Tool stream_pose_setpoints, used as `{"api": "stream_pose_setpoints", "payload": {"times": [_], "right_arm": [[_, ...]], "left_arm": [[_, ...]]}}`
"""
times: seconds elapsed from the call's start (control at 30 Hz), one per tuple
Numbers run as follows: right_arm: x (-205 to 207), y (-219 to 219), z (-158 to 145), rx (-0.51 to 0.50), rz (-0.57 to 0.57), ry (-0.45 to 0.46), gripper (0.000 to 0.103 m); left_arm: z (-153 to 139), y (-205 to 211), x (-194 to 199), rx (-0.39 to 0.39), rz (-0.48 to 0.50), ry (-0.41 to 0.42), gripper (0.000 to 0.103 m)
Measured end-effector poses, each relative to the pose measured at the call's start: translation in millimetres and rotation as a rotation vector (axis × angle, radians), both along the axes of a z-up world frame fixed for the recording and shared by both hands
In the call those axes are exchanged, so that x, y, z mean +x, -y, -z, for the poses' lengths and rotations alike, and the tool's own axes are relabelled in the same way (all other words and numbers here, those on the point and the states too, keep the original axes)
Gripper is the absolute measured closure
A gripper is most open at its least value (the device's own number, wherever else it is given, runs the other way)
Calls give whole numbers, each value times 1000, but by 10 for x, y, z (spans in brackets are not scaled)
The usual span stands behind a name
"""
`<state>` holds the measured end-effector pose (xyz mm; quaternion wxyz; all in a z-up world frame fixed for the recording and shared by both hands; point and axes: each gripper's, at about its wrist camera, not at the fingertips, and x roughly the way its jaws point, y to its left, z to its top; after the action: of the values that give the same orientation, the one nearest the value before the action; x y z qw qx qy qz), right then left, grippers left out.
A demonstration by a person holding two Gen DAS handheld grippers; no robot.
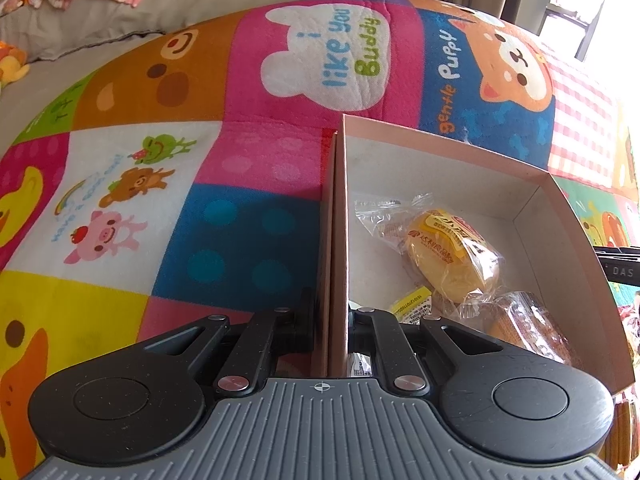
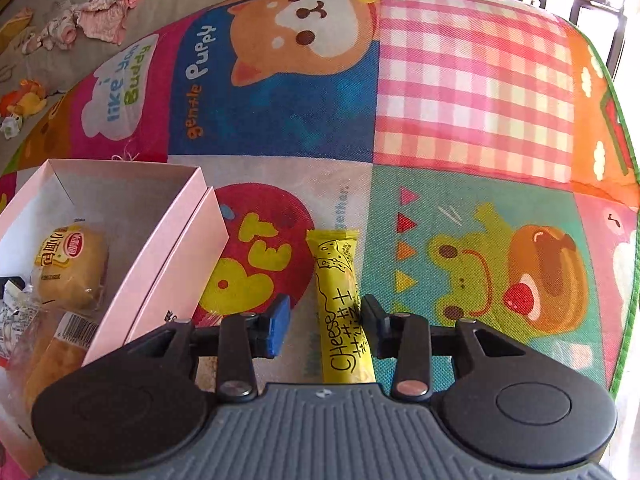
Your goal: Organize objects
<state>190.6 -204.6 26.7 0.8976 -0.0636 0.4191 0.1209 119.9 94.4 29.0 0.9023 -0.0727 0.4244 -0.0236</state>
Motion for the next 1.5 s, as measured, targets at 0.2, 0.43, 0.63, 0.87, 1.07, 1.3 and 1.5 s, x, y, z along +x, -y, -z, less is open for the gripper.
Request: {"api": "stream_pose_setpoints", "payload": {"times": [0.2, 0.43, 0.63, 0.87, 1.07, 1.3, 1.5], "right_arm": [[67, -93, 39, -38, -41, -6, 77], [-168, 30, -244, -18, -43, 46, 80], [-715, 240, -652, 20, -50, 101, 80], [-1669, 450, -1153, 120, -63, 168, 82], [-2311, 439, -1545, 170, -121, 241, 89], [-2502, 289, -1627, 158, -170, 229, 88], [-2660, 276, -1037, 82, -245, 53, 62]], "left_arm": [[5, 1, 7, 2, 2, -3, 92], [9, -1, 7, 1, 2, -3, 92], [31, -9, -2, -5, -2, 3, 92], [31, -12, -12, -13, -8, 6, 92], [33, -16, -26, -19, -18, 6, 92], [27, -31, -26, -35, -30, -3, 91], [26, -26, -29, -26, -15, -4, 91]]}}
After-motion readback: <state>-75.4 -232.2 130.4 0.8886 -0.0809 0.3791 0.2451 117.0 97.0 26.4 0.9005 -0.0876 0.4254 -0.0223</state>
